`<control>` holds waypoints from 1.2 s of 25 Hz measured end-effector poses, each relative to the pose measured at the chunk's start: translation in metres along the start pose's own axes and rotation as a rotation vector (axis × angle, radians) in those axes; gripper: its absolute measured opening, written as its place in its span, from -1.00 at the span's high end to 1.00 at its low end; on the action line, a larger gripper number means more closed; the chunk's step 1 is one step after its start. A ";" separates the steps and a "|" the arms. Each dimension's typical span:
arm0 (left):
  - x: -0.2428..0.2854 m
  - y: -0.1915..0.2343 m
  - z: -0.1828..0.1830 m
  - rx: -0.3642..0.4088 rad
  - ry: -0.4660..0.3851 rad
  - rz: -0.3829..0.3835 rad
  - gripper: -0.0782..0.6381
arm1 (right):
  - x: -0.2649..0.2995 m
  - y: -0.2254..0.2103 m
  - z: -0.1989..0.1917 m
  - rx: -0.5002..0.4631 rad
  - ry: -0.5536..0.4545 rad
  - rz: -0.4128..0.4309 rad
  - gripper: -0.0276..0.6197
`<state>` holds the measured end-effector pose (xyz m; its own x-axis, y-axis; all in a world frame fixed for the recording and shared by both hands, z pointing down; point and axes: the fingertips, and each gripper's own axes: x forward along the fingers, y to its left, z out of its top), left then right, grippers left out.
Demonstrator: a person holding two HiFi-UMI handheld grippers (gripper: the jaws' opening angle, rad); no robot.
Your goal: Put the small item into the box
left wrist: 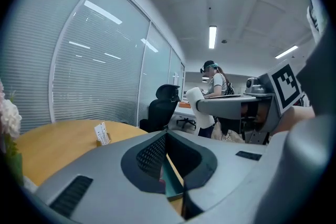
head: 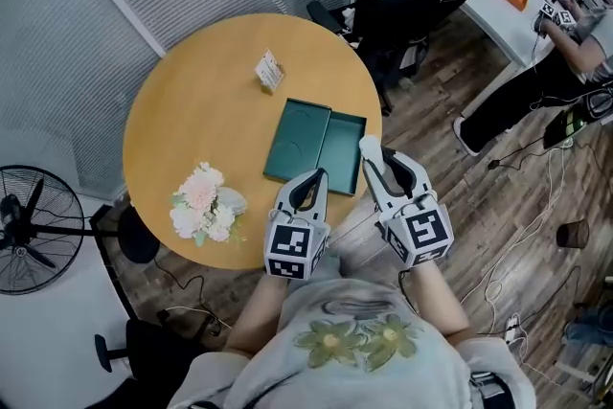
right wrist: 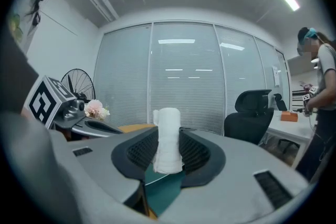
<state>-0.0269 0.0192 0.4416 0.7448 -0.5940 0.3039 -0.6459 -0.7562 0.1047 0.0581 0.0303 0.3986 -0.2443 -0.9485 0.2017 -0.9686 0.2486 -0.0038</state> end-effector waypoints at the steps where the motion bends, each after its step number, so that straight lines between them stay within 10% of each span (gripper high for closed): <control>1: 0.004 0.002 -0.001 -0.008 0.002 -0.009 0.77 | 0.005 0.000 -0.002 0.002 0.006 -0.004 0.51; 30: 0.091 0.068 0.018 -0.076 0.027 0.112 0.77 | 0.093 -0.041 -0.022 -0.107 0.152 0.186 0.51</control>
<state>0.0003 -0.0914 0.4598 0.6632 -0.6654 0.3426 -0.7364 -0.6619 0.1400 0.0761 -0.0636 0.4391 -0.3996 -0.8462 0.3525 -0.8954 0.4426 0.0476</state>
